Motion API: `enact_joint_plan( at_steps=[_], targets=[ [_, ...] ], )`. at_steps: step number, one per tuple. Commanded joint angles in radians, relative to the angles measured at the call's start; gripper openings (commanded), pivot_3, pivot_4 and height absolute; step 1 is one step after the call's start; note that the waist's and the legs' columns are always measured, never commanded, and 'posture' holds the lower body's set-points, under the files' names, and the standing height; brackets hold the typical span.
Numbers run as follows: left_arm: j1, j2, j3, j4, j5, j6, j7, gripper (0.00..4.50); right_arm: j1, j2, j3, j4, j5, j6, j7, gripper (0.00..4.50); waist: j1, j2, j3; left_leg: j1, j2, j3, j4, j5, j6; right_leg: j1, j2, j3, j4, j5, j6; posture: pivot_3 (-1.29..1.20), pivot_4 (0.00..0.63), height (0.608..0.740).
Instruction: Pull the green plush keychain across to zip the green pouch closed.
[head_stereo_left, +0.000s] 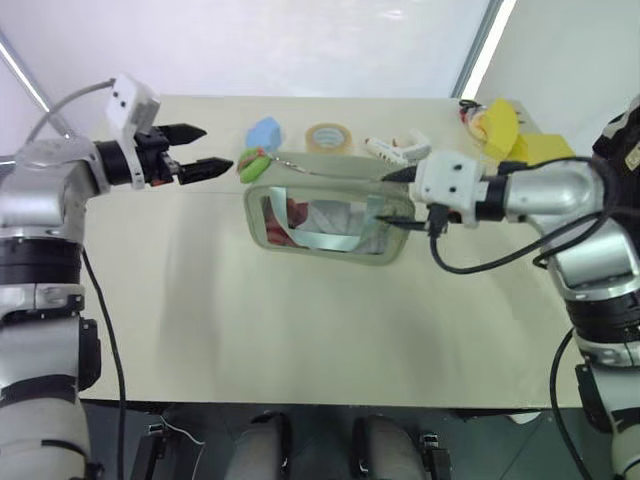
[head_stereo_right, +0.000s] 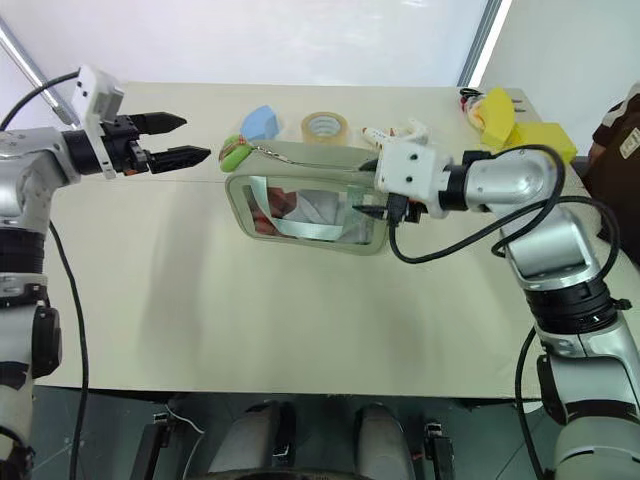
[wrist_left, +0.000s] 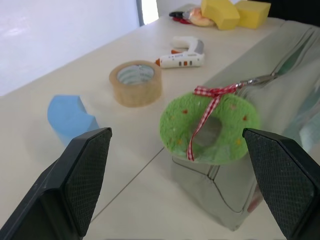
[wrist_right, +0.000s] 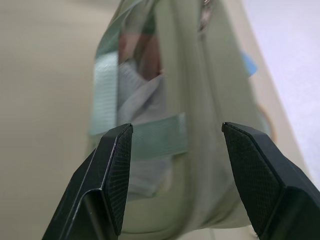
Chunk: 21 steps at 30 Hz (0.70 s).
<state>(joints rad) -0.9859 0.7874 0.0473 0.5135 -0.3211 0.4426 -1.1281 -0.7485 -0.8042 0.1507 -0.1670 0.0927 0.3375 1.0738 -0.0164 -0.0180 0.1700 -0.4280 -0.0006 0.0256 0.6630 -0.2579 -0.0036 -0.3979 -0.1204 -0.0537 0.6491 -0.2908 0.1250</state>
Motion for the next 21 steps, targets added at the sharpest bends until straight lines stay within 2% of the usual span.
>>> enact_joint_plan(
  at_steps=[1,4,8,15,21],
  targets=[
    [-0.057,0.008,-0.006,0.04,0.04,-0.067,-0.01,4.5,-0.011,-0.011,-0.006,-0.007,-0.028,-0.022,-0.018,2.93,0.002,0.0,0.0,0.0,0.0,0.0,0.0,0.0,0.0,0.0,0.0,0.0,0.0,0.0,0.0,0.0,0.15,0.74],
    [-0.079,-0.014,-0.023,0.1,0.074,-0.118,-0.004,4.5,0.014,-0.024,0.011,0.003,-0.052,-0.069,-0.003,2.15,0.004,0.0,0.0,0.0,0.0,0.001,0.0,0.0,0.0,0.001,0.0,0.0,0.0,0.0,0.0,0.0,0.15,0.74],
    [-0.108,-0.06,-0.037,0.176,0.113,-0.175,0.017,4.5,0.028,-0.027,0.01,0.007,-0.065,-0.121,0.0,0.18,0.005,0.0,0.0,0.0,0.0,0.001,0.001,0.0,0.0,0.001,0.0,0.0,0.0,0.0,0.0,0.0,0.15,0.74],
    [-0.145,-0.162,-0.033,0.259,0.129,-0.223,0.035,4.5,0.057,-0.034,0.019,-0.007,-0.085,-0.15,0.0,0.08,0.004,0.0,0.0,0.0,0.0,0.001,0.001,0.0,0.0,0.001,0.0,-0.001,0.0,0.0,0.0,0.0,0.15,0.74],
    [-0.13,-0.186,-0.043,0.22,0.122,-0.198,-0.027,4.5,0.043,-0.015,0.021,-0.006,-0.081,-0.136,-0.011,0.08,0.003,0.0,0.0,0.0,0.0,0.001,0.001,0.0,0.0,0.002,0.0,-0.001,0.0,0.0,0.0,0.0,0.15,0.74]
  ],
)
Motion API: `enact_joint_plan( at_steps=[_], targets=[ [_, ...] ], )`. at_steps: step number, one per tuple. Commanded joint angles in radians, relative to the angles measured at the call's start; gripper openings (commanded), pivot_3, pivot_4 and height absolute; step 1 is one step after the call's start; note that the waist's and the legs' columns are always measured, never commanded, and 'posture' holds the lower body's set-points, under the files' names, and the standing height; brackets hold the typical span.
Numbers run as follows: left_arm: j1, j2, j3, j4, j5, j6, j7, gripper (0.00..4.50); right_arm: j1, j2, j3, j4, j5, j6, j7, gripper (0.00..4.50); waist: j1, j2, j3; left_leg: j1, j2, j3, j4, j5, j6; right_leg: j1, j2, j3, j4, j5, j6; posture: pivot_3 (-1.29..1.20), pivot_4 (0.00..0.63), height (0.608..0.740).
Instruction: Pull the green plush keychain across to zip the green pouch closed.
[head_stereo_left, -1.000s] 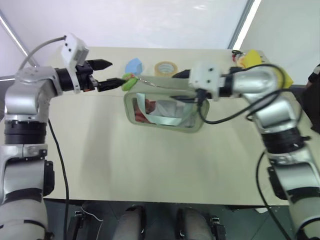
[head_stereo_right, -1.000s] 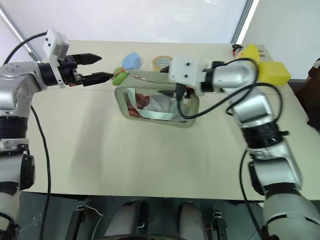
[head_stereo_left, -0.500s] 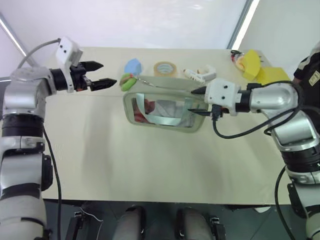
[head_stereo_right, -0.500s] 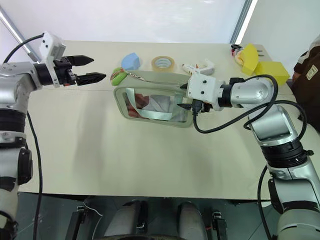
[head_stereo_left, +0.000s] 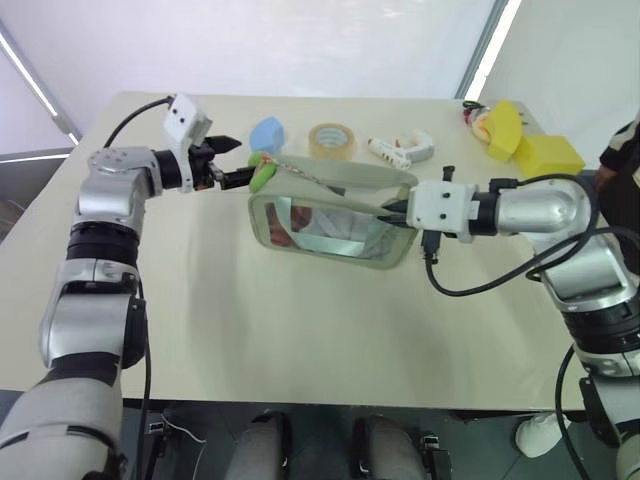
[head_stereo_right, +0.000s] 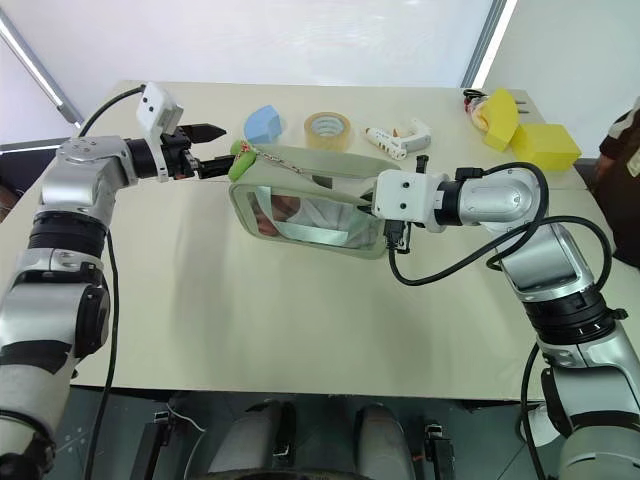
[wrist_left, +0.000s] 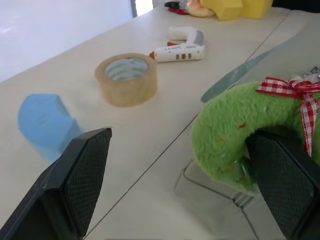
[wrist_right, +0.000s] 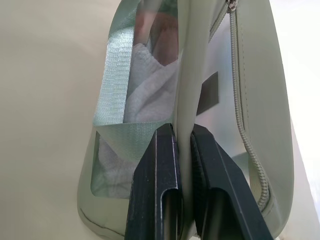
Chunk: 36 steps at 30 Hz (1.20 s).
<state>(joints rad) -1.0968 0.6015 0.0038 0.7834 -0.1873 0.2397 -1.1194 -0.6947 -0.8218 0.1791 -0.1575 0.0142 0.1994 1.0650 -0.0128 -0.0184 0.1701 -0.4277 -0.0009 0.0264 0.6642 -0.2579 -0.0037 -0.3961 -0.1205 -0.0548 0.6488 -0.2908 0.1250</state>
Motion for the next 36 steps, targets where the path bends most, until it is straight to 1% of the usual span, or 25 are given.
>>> enact_joint_plan(
  at_steps=[1,5,6,7,8,11,13,14,15,19,21,23,26,28,30,32,33,35,36],
  targets=[
    [-0.018,-0.001,0.001,-0.054,-0.013,0.005,-0.042,4.5,-0.012,0.003,-0.007,-0.012,-0.004,0.001,-0.002,0.08,0.0,0.0,0.0,0.0,0.0,0.0,0.0,0.0,0.0,0.0,0.0,0.0,0.0,0.0,0.0,0.0,0.15,0.74],
    [-0.018,-0.007,0.011,-0.066,-0.017,0.013,-0.05,4.5,-0.016,0.006,-0.006,-0.003,-0.007,-0.004,-0.006,0.08,0.001,0.0,0.0,0.0,0.0,0.0,0.0,0.0,0.0,0.0,0.0,0.0,0.0,0.0,0.0,0.0,0.15,0.74],
    [-0.015,-0.006,0.014,-0.073,-0.022,0.021,-0.057,3.98,-0.017,0.009,-0.006,-0.004,-0.004,-0.001,-0.007,0.0,0.001,0.0,0.0,0.0,0.0,0.0,0.0,0.0,0.0,0.0,0.0,0.0,0.0,0.0,0.0,0.0,0.15,0.74],
    [-0.011,-0.003,0.015,-0.082,-0.024,0.025,-0.062,3.64,-0.018,0.012,-0.006,-0.005,-0.003,0.003,-0.01,0.0,0.0,0.0,0.0,0.0,0.0,0.0,0.0,0.0,0.0,0.0,0.0,0.0,0.0,0.0,0.0,0.0,0.15,0.74],
    [-0.009,0.0,0.016,-0.089,-0.025,0.029,-0.067,3.2,-0.019,0.013,-0.007,-0.005,-0.002,0.005,-0.01,0.0,0.0,0.0,0.0,0.0,0.0,0.0,0.0,0.0,0.0,0.0,0.0,0.0,0.0,0.0,0.0,0.0,0.15,0.74],
    [-0.018,0.015,0.032,-0.096,-0.033,0.04,-0.078,1.67,-0.02,0.015,-0.007,-0.002,-0.005,0.007,-0.012,0.0,-0.001,0.0,0.0,0.0,0.0,0.0,0.0,0.0,0.0,0.0,0.0,0.0,0.0,0.0,0.0,0.0,0.15,0.74],
    [-0.039,0.026,0.047,-0.086,-0.04,0.046,-0.075,0.76,-0.022,0.017,-0.007,0.002,-0.008,0.005,-0.014,0.0,-0.001,0.0,0.0,0.0,0.0,0.0,0.0,0.0,0.0,0.0,0.0,0.0,0.0,0.0,0.0,0.0,0.15,0.74],
    [-0.052,0.031,0.052,-0.081,-0.041,0.05,-0.07,0.19,-0.023,0.018,-0.007,0.006,-0.01,0.003,-0.016,0.0,-0.001,0.0,0.0,0.0,0.0,-0.001,0.0,0.0,0.0,0.0,0.0,0.0,0.0,0.0,0.0,0.0,0.15,0.74],
    [-0.069,0.037,0.06,-0.085,-0.055,0.073,-0.08,0.04,-0.025,0.019,-0.007,0.01,-0.012,0.001,-0.019,0.0,-0.001,0.0,0.0,0.0,0.0,-0.001,0.0,0.0,0.0,0.0,0.0,0.0,0.0,0.0,0.0,0.0,0.15,0.74],
    [-0.114,0.044,0.071,-0.155,-0.124,0.164,-0.147,0.04,-0.036,0.026,-0.007,0.032,-0.017,-0.01,-0.025,0.0,-0.001,0.0,0.0,0.0,0.0,-0.001,0.0,0.0,0.0,0.0,0.0,0.0,0.0,0.0,0.0,0.0,0.15,0.74],
    [-0.122,0.031,0.064,-0.191,-0.143,0.193,-0.165,0.04,-0.043,0.031,-0.003,0.045,-0.021,-0.017,-0.027,0.0,-0.001,0.0,0.0,0.0,0.0,-0.001,0.0,0.0,0.0,0.0,0.0,0.0,0.0,0.0,0.0,0.0,0.15,0.74],
    [-0.094,-0.004,0.024,-0.255,-0.138,0.197,-0.176,0.04,-0.05,0.038,-0.002,0.055,-0.024,-0.024,-0.031,0.0,-0.001,0.0,0.0,0.001,0.0,-0.001,0.0,0.0,0.0,0.001,0.0,0.0,0.0,0.0,0.0,0.0,0.15,0.74],
    [-0.058,-0.044,-0.027,-0.279,-0.088,0.15,-0.149,0.04,-0.057,0.048,0.001,0.064,-0.031,-0.027,-0.034,0.0,-0.001,0.0,0.0,0.001,0.0,-0.002,0.0,0.0,0.0,0.001,0.0,0.0,0.0,0.0,0.0,0.0,0.15,0.74],
    [-0.046,-0.065,-0.061,-0.262,-0.037,0.089,-0.11,0.04,-0.056,0.054,0.002,0.062,-0.036,-0.024,-0.035,0.0,-0.003,0.0,0.0,0.001,0.0,-0.002,0.0,0.0,0.0,0.001,0.0,0.0,0.0,0.0,0.0,0.0,0.15,0.74],
    [-0.053,-0.077,-0.068,-0.233,-0.01,0.048,-0.076,0.04,-0.053,0.055,0.001,0.058,-0.038,-0.022,-0.032,0.0,-0.005,0.0,0.0,0.001,0.0,-0.002,0.0,0.0,0.0,0.0,0.0,0.0,0.0,0.0,0.0,0.0,0.15,0.74],
    [-0.071,-0.084,-0.054,-0.2,-0.01,0.03,-0.058,0.7,-0.052,0.054,-0.001,0.057,-0.04,-0.02,-0.031,0.0,-0.005,0.0,0.0,0.001,0.0,-0.001,0.0,0.0,0.0,0.0,0.0,0.0,0.0,0.0,0.0,0.0,0.15,0.74],
    [-0.078,-0.086,-0.05,-0.189,-0.013,0.025,-0.056,0.96,-0.052,0.054,-0.001,0.057,-0.04,-0.02,-0.03,0.0,-0.005,0.0,0.0,0.001,0.0,-0.001,0.0,0.0,0.0,0.0,0.0,0.0,0.0,0.0,0.0,0.0,0.15,0.74],
    [-0.096,-0.079,-0.045,-0.174,-0.01,0.01,-0.051,1.89,-0.051,0.054,-0.004,0.058,-0.04,-0.019,-0.03,0.0,-0.003,0.0,0.0,0.001,0.0,-0.001,0.0,0.0,0.0,0.0,0.0,0.0,0.0,0.0,0.0,0.0,0.15,0.74],
    [-0.108,-0.071,-0.043,-0.168,-0.007,0.007,-0.045,2.46,-0.051,0.054,-0.005,0.059,-0.04,-0.019,-0.03,0.0,-0.003,0.0,0.0,0.001,0.0,-0.001,0.0,0.0,0.0,0.0,0.0,0.0,0.0,0.0,0.0,0.0,0.15,0.74]
  ],
)
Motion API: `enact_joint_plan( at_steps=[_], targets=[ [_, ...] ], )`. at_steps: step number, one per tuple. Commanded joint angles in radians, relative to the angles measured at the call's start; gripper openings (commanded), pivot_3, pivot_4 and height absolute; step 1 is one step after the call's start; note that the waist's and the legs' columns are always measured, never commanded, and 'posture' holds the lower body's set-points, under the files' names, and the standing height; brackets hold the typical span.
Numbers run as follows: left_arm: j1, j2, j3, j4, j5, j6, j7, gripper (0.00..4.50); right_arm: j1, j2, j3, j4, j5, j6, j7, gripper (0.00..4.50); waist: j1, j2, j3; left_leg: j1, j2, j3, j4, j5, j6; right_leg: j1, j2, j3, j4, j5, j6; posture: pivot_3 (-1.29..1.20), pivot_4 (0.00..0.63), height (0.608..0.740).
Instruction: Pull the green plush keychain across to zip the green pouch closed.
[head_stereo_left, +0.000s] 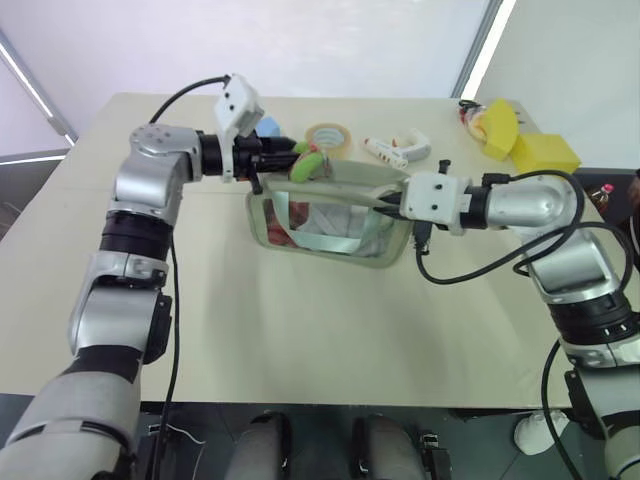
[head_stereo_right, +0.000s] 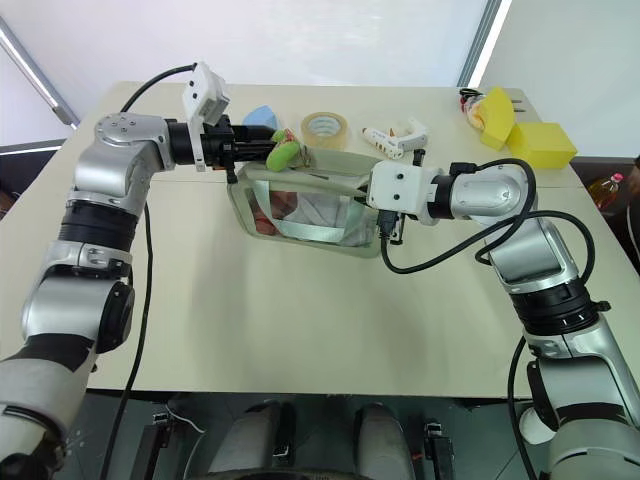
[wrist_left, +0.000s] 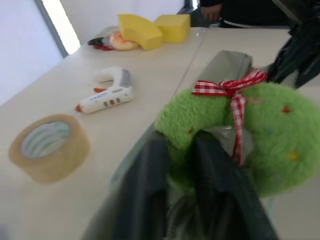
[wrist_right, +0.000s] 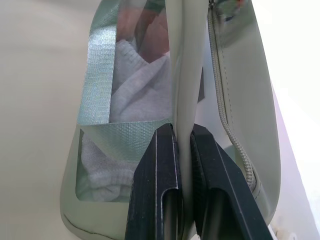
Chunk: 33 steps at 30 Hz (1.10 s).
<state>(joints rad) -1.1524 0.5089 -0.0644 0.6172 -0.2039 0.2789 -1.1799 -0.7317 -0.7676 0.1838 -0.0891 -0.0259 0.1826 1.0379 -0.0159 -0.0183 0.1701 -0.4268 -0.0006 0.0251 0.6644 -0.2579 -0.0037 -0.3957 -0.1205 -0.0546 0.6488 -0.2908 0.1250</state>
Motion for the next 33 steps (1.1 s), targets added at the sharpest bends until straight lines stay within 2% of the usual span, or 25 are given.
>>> enact_joint_plan(
  at_steps=[1,4,8,12,16,19,22,24,29,33],
  targets=[
    [-0.062,0.032,0.028,0.001,0.009,-0.03,0.015,2.94,-0.014,0.0,-0.01,-0.009,0.0,-0.002,-0.002,0.0,0.0,0.0,0.0,0.0,0.0,0.0,0.0,0.0,0.0,0.0,0.0,0.0,0.0,0.0,0.0,0.0,0.15,0.74],
    [-0.061,0.082,0.029,-0.02,0.001,-0.017,-0.027,4.37,-0.014,0.002,-0.007,-0.01,0.0,-0.001,-0.002,0.0,-0.002,0.0,0.0,0.0,0.0,0.0,0.0,0.0,0.0,0.0,0.0,0.0,0.0,0.0,0.0,0.0,0.15,0.74],
    [-0.014,0.198,0.021,-0.058,0.017,-0.012,-0.09,4.37,-0.019,0.007,-0.003,0.005,-0.002,-0.012,-0.001,0.0,-0.005,0.0,0.0,0.0,0.0,0.0,-0.001,0.0,0.0,-0.001,0.0,0.0,0.0,0.0,0.0,0.0,0.15,0.74],
    [0.116,0.273,0.017,-0.211,-0.027,0.072,-0.153,4.37,-0.03,0.012,0.001,0.022,-0.003,-0.026,0.0,0.0,-0.002,0.0,0.0,0.0,0.0,0.0,-0.001,0.0,0.0,0.0,0.0,0.0,0.0,0.0,0.0,0.0,0.15,0.74],
    [0.224,0.241,0.005,-0.318,-0.032,0.098,-0.11,4.37,-0.044,0.02,0.007,0.039,-0.004,-0.035,0.002,0.0,0.004,0.0,0.0,0.0,0.001,-0.001,0.0,0.0,0.0,0.001,0.0,0.0,0.0,0.0,0.0,0.0,0.15,0.74],
    [0.249,0.202,-0.012,-0.295,0.016,0.053,-0.045,4.37,-0.053,0.023,0.01,0.051,-0.005,-0.042,0.007,0.0,0.003,0.0,0.0,0.0,0.001,-0.001,0.0,0.0,0.0,0.001,0.0,0.0,0.0,0.0,0.0,0.0,0.15,0.74],
    [0.242,0.186,-0.01,-0.273,0.022,0.04,-0.021,3.61,-0.058,0.023,0.01,0.056,-0.004,-0.045,0.01,0.0,-0.002,0.0,0.0,0.0,0.001,-0.001,0.0,0.0,0.0,0.0,0.0,0.0,0.0,0.0,0.0,0.0,0.15,0.74],
    [0.242,0.188,-0.007,-0.282,0.012,0.049,-0.029,2.71,-0.058,0.022,0.009,0.058,-0.004,-0.045,0.01,0.0,-0.004,0.0,0.0,0.0,0.001,-0.001,-0.001,0.0,0.0,0.0,0.0,0.0,0.0,0.0,0.0,0.0,0.15,0.74],
    [0.246,0.199,-0.009,-0.284,0.015,0.038,-0.037,0.09,-0.055,0.021,0.007,0.056,-0.007,-0.041,0.006,0.0,-0.001,0.0,0.0,0.0,0.001,-0.001,0.0,0.0,0.0,0.0,0.0,0.0,0.0,0.0,0.0,0.0,0.15,0.74],
    [0.247,0.189,-0.021,-0.306,0.016,0.061,-0.034,0.04,-0.067,0.016,-0.007,0.056,0.007,-0.005,0.01,0.0,-0.001,0.0,0.0,0.0,0.001,-0.001,0.0,0.0,0.0,0.0,0.0,0.0,0.0,0.0,0.0,0.0,0.15,0.74]
  ],
)
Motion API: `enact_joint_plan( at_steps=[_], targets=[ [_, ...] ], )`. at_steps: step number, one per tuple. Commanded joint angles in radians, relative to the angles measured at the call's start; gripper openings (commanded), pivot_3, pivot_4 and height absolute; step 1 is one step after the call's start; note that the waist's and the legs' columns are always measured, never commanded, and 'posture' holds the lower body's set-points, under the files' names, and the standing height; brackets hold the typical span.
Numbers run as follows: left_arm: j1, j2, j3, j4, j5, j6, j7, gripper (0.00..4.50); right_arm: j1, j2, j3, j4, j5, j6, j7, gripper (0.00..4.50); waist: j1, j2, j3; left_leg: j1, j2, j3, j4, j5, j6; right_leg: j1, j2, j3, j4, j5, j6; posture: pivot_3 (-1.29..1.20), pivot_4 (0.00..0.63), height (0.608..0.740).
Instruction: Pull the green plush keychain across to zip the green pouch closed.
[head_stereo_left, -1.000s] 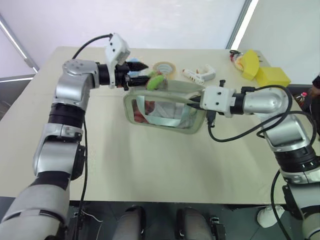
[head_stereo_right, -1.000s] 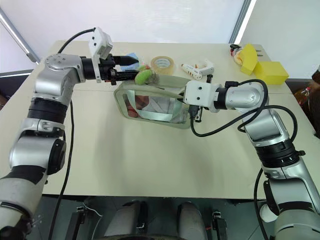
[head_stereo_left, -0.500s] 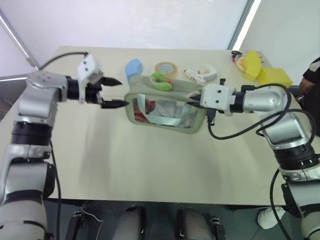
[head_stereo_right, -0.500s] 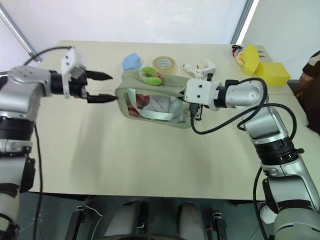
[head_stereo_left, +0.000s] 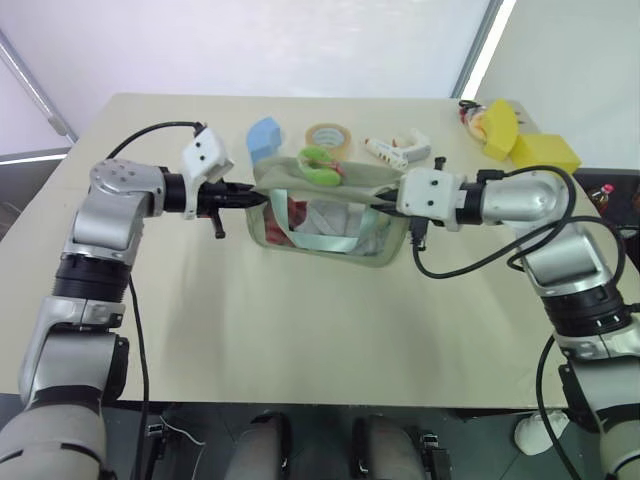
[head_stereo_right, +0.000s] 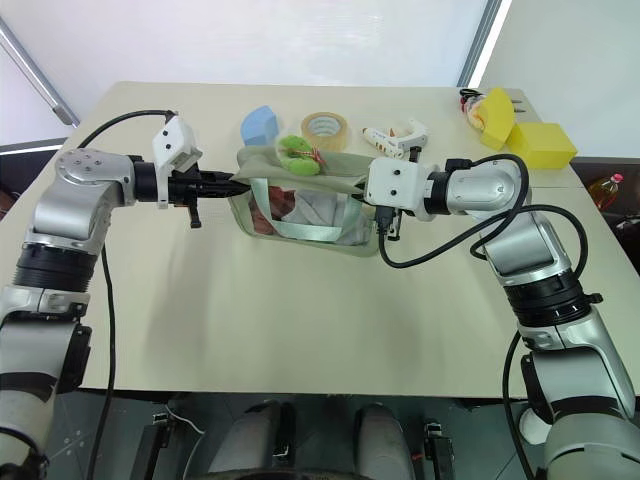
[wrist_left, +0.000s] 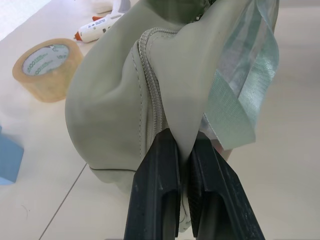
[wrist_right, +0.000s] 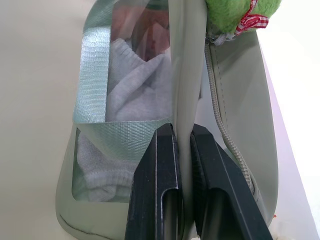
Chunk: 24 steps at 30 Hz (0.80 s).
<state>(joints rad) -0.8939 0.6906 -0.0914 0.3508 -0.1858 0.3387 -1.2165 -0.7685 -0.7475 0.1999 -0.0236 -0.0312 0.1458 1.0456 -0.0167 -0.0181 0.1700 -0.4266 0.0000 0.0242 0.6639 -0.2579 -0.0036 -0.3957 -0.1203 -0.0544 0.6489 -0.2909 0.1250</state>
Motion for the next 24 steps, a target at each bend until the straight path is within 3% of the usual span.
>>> enact_joint_plan(
  at_steps=[1,7,13,17,24],
  targets=[
    [-0.008,0.007,0.004,-0.047,-0.003,-0.002,0.0,0.04,-0.037,-0.001,-0.032,-0.012,0.026,0.055,0.005,0.0,0.0,0.0,0.0,0.0,0.0,0.0,0.0,0.0,0.0,0.0,0.0,0.0,0.0,0.0,0.0,0.0,0.15,0.74],
    [0.012,0.021,0.018,-0.073,-0.009,0.012,0.008,0.0,-0.115,0.027,-0.08,-0.081,0.131,0.214,0.004,2.61,0.002,0.0,0.0,0.0,0.0,0.0,0.0,0.0,0.0,0.0,0.0,0.0,0.0,0.0,0.0,0.0,0.15,0.74],
    [0.009,0.018,0.012,-0.075,-0.006,0.006,0.017,0.0,-0.219,0.173,-0.102,-0.131,0.283,0.436,-0.051,2.61,0.0,0.0,0.0,0.0,0.0,-0.001,0.0,0.0,0.0,0.0,0.0,0.0,0.001,0.0,0.0,0.0,0.15,0.74],
    [0.006,0.008,0.005,-0.073,-0.002,0.0,0.025,0.0,-0.233,0.241,-0.051,-0.029,0.237,0.373,-0.088,2.61,0.004,0.0,0.0,0.0,-0.001,0.0,0.0,0.0,0.0,0.0,0.0,0.0,0.001,0.0,0.0,0.0,0.15,0.74],
    [0.008,0.012,0.01,-0.079,-0.007,0.005,0.025,0.0,-0.224,0.243,-0.004,0.021,0.212,0.351,-0.071,2.61,0.003,0.0,0.0,-0.001,-0.001,0.0,0.0,0.0,0.0,-0.001,0.0,0.0,0.001,0.0,0.0,0.0,0.15,0.74]
  ],
)
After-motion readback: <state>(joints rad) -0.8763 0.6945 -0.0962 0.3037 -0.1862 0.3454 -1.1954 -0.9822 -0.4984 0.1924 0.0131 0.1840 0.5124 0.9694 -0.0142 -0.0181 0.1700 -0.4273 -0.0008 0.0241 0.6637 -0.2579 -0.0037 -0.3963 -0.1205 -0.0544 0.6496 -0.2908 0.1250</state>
